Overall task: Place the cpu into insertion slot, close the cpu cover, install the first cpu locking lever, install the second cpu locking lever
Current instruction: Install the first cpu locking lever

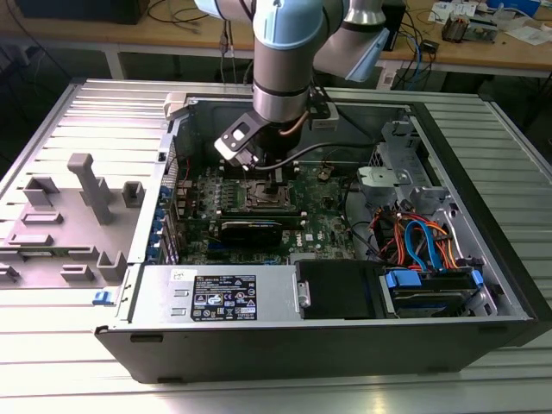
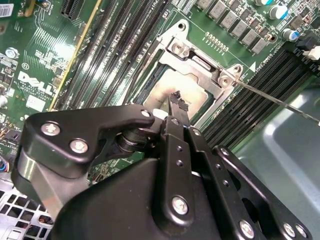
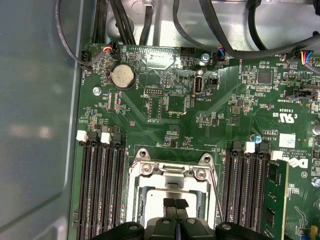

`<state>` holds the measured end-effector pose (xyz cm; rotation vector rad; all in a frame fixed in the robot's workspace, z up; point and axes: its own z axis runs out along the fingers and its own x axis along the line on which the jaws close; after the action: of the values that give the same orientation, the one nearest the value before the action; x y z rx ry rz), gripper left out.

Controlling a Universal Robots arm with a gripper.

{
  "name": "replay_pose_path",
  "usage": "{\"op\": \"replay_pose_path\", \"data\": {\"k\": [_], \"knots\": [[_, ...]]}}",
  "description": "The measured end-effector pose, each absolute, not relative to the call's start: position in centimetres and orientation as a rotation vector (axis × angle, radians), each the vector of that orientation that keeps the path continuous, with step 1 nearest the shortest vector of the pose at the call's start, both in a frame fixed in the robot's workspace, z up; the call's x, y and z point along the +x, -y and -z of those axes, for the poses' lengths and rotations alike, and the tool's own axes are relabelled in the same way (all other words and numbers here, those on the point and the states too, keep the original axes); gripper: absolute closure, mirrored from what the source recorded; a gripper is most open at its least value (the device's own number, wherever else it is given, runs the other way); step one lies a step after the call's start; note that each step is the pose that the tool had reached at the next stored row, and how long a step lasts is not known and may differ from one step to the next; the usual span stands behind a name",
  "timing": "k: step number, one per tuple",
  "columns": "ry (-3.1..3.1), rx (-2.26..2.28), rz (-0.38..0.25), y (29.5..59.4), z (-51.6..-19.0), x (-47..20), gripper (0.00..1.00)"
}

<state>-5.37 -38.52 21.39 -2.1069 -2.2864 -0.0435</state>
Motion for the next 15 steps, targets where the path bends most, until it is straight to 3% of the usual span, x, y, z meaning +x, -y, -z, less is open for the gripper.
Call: {"op": "replay_pose_path", "data": {"k": [15], "knots": [[2.286,-2.107,0.044,38.51,-22.0,-5.27,0.89]]}}
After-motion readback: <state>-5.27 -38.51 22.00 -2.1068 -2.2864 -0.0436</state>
